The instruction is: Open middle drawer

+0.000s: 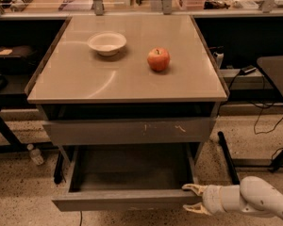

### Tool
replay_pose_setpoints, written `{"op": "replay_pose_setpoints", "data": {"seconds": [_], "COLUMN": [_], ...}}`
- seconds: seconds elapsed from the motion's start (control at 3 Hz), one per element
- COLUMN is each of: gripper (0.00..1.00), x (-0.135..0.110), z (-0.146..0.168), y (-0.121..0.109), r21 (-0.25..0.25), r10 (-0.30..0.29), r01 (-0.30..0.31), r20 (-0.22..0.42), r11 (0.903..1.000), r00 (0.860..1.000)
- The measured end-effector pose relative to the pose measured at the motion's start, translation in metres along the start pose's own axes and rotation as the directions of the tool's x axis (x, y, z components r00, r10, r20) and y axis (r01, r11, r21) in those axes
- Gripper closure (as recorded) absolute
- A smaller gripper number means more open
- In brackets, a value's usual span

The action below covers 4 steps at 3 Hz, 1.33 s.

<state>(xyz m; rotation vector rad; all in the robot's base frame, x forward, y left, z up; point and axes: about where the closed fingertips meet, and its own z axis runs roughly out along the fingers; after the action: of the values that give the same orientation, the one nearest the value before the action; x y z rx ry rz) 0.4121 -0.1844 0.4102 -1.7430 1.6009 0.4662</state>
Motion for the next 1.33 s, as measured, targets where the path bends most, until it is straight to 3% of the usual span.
{"op": "replay_pose_setpoints", "data": {"seconds": [0.33,0.67,1.0,1.33], "gripper": [0.85,1.00,1.00,1.00], "x": [-0.003,-0.006,-0.008,-0.009], "z": [-0.003,-0.005,-0.012,-0.012], "y": [-0.002,-0.004,0.018,0.016], "r21": [0.000,0.000,0.000,0.000], "r10": [0.000,0.000,-0.038,-0.038], "r01": [0.000,0.000,0.038,0.038], "r20": [0.000,0.000,-0.006,-0.006], "r11": [1.0000,1.0000,0.9993,0.9993], "r00": [1.000,1.000,0.999,0.999]}}
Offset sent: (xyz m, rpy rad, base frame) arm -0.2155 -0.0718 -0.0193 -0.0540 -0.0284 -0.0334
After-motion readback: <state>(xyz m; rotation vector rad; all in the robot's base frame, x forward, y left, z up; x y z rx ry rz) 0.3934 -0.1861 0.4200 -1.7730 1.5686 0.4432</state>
